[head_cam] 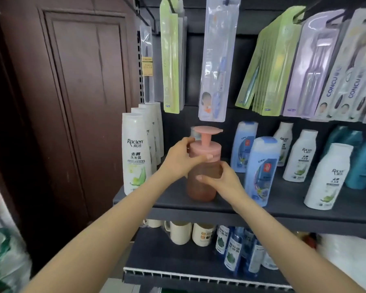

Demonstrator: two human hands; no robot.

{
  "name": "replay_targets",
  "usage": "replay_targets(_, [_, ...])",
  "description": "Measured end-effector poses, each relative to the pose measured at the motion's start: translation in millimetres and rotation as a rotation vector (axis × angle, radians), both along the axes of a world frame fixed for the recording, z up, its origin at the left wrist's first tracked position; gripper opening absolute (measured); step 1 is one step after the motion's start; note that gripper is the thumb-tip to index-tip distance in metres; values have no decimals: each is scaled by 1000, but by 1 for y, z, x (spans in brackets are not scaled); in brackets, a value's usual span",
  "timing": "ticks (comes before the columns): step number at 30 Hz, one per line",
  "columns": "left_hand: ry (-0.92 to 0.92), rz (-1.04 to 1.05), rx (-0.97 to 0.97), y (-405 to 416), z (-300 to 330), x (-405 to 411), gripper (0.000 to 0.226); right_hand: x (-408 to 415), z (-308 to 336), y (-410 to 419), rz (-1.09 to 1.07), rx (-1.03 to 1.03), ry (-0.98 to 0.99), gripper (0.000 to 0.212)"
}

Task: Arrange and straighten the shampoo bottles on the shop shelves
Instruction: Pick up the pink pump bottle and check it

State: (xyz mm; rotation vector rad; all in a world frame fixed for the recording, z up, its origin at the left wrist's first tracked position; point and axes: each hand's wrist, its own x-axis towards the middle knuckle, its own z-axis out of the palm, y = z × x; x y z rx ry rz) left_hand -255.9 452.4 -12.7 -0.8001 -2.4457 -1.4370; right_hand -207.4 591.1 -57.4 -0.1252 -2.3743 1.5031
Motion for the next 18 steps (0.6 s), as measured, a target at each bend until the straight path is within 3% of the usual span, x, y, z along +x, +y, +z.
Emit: replay_targets(18, [8,-22,68,-15,-5,-7,71,7,-26,-24,-140,-101,260,67])
